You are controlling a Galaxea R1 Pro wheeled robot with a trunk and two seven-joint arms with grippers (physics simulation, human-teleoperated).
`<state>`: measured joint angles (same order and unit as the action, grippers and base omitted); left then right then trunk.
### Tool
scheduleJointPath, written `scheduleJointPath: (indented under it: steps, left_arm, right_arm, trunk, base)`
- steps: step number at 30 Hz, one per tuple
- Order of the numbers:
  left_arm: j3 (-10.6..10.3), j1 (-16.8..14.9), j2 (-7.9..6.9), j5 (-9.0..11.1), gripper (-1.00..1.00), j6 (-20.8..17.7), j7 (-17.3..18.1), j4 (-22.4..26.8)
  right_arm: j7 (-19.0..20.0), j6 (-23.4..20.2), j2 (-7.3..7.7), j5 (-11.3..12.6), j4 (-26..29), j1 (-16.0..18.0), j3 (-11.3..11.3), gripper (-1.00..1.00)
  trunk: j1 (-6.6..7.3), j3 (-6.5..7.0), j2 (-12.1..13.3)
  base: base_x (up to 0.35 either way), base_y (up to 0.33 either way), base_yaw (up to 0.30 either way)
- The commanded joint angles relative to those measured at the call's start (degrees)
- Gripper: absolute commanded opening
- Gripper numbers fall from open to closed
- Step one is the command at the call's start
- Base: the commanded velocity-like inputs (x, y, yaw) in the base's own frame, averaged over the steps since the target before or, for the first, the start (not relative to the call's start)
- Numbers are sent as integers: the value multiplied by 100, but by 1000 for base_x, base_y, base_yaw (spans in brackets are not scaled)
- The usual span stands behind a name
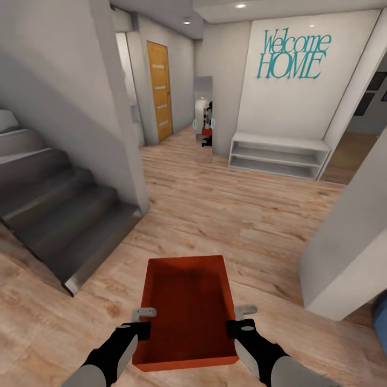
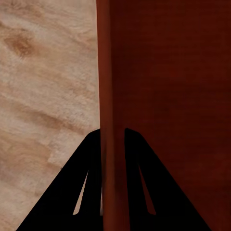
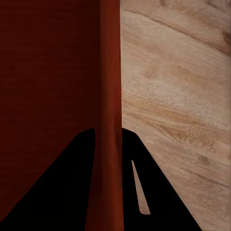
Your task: Move the two storage containers from the living room to the garage. In the garage, place one container on the floor and stack the other container on top of it (either order is fine).
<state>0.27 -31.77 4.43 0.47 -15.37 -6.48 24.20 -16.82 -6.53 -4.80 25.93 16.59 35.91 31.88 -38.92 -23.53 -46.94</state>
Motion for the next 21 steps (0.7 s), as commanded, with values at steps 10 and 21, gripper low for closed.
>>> scheduleJointPath:
  steps: [10,21]
  left_arm:
    - [17,-3,-4,-135,-100,-45,-65,26]
    - [17,-2,-6,-135,-100,-45,-64,23]
  right_arm:
    - [-102,-42,76,17,-56,4,50,-100]
    - [-102,-42,76,17,-55,4,54,-100]
  trunk:
    - [-4,-6,-5]
    - [-4,-6,-5]
  base:
    - [323,0,0]
    - [323,0,0]
